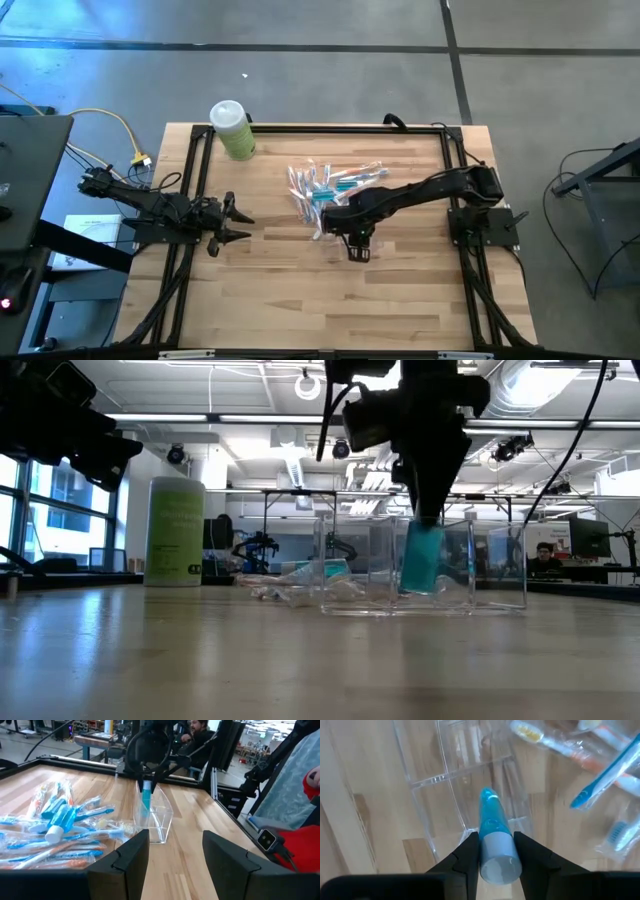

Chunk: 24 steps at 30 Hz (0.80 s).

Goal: Pick & Place toothbrushing station
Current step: Put the blue mouthwash bottle into the transparent organizer

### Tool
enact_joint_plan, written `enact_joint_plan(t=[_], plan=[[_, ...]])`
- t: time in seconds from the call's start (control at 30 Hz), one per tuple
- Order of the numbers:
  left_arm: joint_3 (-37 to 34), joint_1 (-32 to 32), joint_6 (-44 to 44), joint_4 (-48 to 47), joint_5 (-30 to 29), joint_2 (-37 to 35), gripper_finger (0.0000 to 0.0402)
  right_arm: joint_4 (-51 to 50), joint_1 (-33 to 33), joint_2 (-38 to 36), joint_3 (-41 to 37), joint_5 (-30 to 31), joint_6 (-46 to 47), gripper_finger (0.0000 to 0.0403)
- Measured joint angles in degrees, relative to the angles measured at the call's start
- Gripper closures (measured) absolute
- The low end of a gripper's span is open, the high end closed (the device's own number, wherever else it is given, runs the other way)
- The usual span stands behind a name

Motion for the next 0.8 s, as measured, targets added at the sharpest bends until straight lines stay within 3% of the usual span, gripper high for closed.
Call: enact_joint_plan(t=[0.43,0.8], plan=[[0.00,0.00,-1.27,0.46,0.00,0.28,0.0221,3.28,1.11,1.93,0.15,-0.96,-4.61,0.0295],[0.00,0.00,-1.25,0.66,0.00,0.28,0.0221,3.73,3.15,2.26,-0.09,3.20,-4.95,0.0227]])
